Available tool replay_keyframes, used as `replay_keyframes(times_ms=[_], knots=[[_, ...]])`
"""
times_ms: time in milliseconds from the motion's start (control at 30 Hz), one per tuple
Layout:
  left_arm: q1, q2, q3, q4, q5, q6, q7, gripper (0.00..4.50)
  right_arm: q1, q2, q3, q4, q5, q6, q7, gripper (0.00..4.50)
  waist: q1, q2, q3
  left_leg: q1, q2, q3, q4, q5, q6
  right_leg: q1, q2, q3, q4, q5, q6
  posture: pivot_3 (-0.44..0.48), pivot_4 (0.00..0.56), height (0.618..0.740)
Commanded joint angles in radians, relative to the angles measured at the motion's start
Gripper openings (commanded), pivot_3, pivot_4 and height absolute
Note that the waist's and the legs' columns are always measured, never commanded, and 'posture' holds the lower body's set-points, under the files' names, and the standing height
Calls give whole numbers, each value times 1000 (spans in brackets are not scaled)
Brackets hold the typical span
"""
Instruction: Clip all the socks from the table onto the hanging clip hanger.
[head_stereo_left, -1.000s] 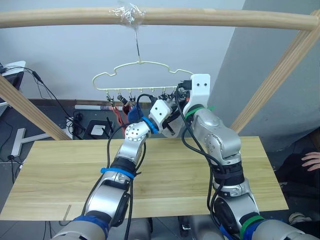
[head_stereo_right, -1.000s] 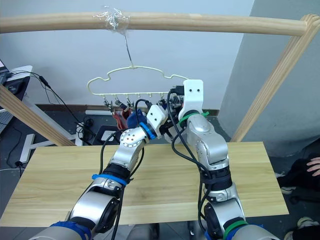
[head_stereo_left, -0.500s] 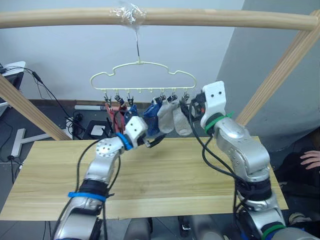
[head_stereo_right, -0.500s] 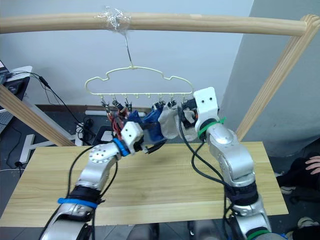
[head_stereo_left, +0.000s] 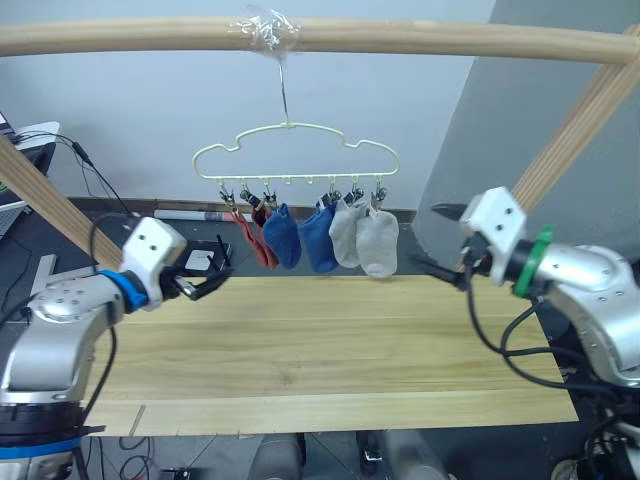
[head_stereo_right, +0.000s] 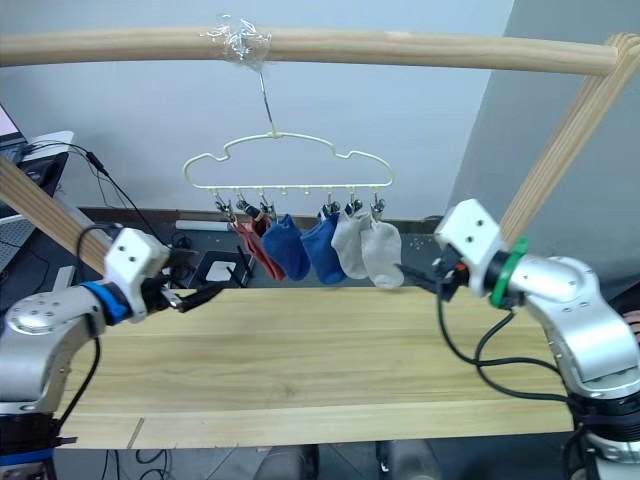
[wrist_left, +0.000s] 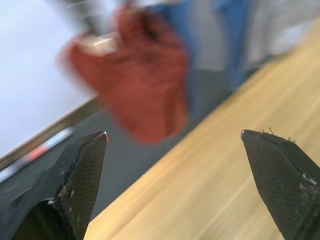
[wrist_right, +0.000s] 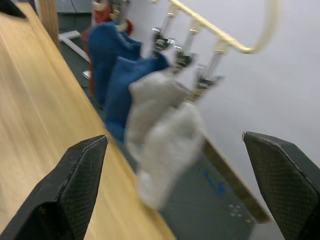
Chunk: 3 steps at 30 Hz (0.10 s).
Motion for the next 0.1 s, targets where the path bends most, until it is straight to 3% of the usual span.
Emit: replay_keyframes(times_ms=[33,100], knots=[[26,14,44,-36,-13,-27,-12,4465,-10,-14,-26,28,13,-67,46,4500,6,0,0,0,0,0,0,0,0,1,0,0,0,0,0,61,188,701],[37,22,49,-37,-5,-42,-17,4465,-17,-15,-19,48,9,-90,61,4500,9,0,0,0,0,1,0,0,0,1,0,-1,0,0,0,75,187,701]])
